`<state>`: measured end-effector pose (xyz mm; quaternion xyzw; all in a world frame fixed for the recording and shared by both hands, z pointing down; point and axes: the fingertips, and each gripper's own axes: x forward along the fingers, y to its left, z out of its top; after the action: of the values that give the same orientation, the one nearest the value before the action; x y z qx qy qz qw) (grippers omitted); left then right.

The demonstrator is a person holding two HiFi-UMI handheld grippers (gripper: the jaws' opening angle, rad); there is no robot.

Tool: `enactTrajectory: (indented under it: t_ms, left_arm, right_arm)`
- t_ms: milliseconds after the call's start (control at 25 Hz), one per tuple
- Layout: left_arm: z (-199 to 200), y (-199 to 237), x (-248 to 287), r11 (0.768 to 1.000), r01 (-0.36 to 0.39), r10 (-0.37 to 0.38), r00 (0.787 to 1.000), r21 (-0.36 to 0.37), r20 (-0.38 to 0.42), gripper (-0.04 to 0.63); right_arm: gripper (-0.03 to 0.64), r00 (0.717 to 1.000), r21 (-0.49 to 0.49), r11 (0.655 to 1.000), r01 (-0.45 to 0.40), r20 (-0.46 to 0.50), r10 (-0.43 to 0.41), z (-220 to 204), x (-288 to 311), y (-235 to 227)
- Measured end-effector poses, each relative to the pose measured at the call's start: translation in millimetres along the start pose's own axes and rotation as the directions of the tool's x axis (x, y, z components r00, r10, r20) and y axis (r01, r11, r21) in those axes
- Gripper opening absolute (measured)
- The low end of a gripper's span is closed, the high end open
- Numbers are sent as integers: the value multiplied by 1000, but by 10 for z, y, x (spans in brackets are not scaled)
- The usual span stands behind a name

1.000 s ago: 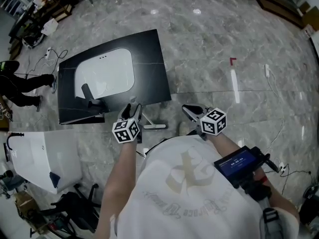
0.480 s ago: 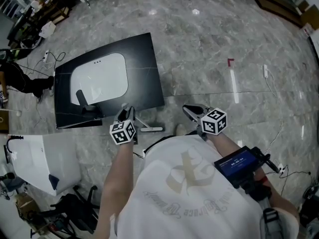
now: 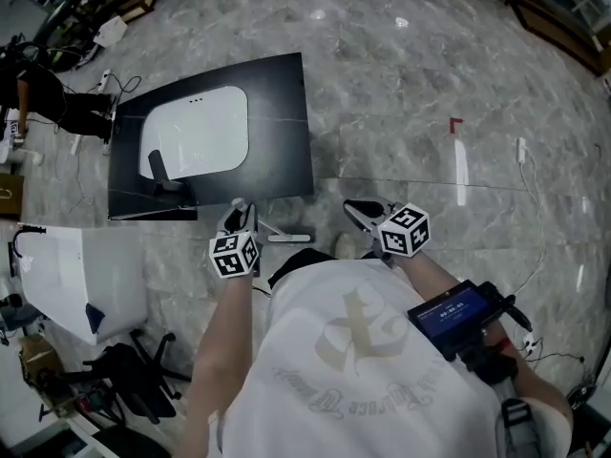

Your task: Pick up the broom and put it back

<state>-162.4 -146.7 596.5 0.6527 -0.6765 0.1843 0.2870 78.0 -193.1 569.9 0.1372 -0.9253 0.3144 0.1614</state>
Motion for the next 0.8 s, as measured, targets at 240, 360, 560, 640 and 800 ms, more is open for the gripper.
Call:
enactTrajectory:
  t_ms: [240,360,560,640,800]
  left_arm:
    - [-140,31,-276,1000,-13,13,1000,-8,4,115]
    - [-198,32,-395,1000,-17,18,1000,-23,10,115]
    - [-301,28,-550,999,-14,15,1000,-34,16,115]
    - [-326,66,-615,999,-15,16,1000,-41,21,115]
    - [-418,143,-777,998,-16,18,999,-57,28,115]
  right_arm:
    - [17,996,-9,996,-87,-33,86,-71,248,158]
    - [17,994,-1,995,-97,-44,97,-93,315,191]
    - [17,994,-6,995,-100,-41,99,-120,307,298]
    - [17,996,-3,996,-85,-41,85,-142,315,319]
    - [17,997,-6,998,-57,-57,57,-223,354,418]
